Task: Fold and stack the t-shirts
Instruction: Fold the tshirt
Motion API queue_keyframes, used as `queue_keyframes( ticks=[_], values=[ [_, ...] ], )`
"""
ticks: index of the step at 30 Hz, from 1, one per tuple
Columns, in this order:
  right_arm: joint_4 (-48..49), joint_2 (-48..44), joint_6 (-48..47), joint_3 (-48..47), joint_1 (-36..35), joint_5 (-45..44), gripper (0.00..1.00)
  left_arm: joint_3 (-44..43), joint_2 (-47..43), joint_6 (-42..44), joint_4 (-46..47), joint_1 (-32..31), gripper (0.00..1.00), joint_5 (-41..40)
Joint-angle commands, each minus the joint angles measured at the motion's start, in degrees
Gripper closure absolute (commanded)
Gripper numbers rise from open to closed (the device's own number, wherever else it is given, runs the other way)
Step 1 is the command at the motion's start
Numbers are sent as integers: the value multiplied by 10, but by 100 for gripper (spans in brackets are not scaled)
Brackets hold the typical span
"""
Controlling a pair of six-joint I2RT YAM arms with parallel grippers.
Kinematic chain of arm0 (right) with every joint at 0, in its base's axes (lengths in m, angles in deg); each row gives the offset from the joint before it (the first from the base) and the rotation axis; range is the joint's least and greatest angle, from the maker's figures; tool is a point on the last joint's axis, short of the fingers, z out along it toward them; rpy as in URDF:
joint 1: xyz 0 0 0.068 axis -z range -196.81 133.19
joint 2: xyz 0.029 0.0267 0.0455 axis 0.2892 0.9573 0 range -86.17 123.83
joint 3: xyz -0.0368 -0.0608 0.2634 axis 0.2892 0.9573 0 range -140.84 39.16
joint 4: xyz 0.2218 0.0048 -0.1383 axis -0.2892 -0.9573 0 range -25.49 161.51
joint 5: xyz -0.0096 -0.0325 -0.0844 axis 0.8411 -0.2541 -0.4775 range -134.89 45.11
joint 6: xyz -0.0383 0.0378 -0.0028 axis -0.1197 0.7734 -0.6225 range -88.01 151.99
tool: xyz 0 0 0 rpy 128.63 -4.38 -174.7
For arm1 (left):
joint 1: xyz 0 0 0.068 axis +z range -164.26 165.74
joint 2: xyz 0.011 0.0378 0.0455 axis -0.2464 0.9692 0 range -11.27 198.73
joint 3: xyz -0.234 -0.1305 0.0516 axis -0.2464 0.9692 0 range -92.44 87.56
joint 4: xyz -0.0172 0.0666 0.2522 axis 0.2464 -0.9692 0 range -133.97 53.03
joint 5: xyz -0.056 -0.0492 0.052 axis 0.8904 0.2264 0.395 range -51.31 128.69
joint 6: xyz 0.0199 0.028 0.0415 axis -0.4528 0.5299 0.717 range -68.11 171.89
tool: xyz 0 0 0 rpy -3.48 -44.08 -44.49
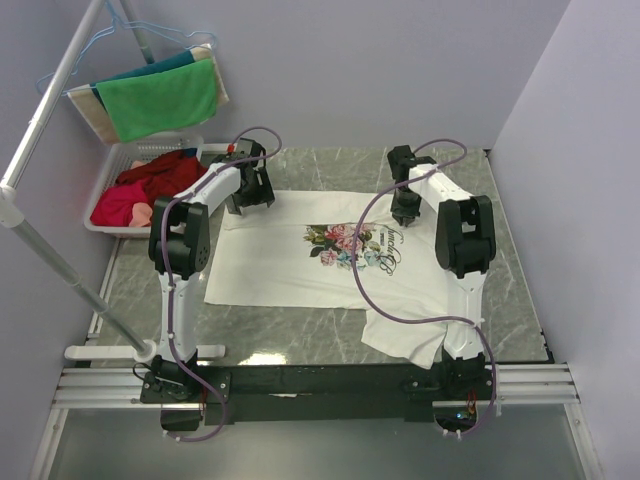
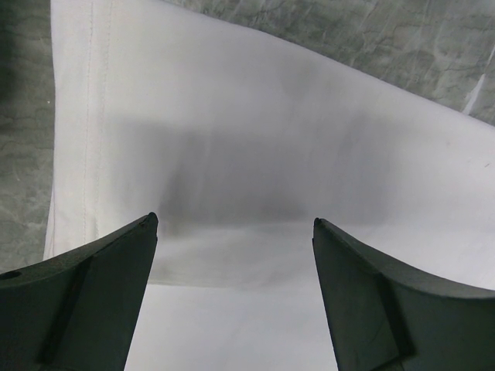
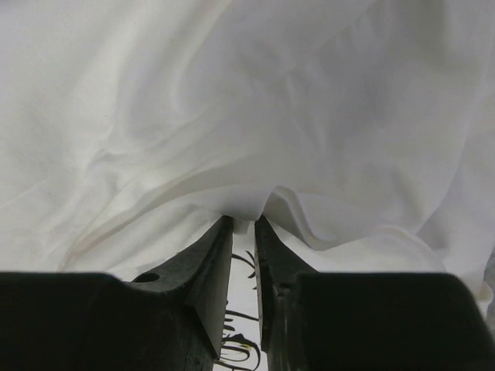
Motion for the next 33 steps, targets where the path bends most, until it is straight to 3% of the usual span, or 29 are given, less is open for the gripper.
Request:
queue_keyframes(
  ticks=[1, 11, 24, 33],
  values=[
    [32, -7, -6, -15, 6, 0, 76, -13, -13, 7, -1, -2, 13, -6],
    [25, -10, -1, -11, 7, 5, 100, -13, -13, 8, -3, -2, 13, -12],
    [12, -102, 3, 25, -2, 40, 100, -17, -8, 8, -4, -2, 13, -12],
    [-12, -142, 1, 66, -30, 114, 100, -18, -3, 9, -3, -2, 13, -14]
  ],
)
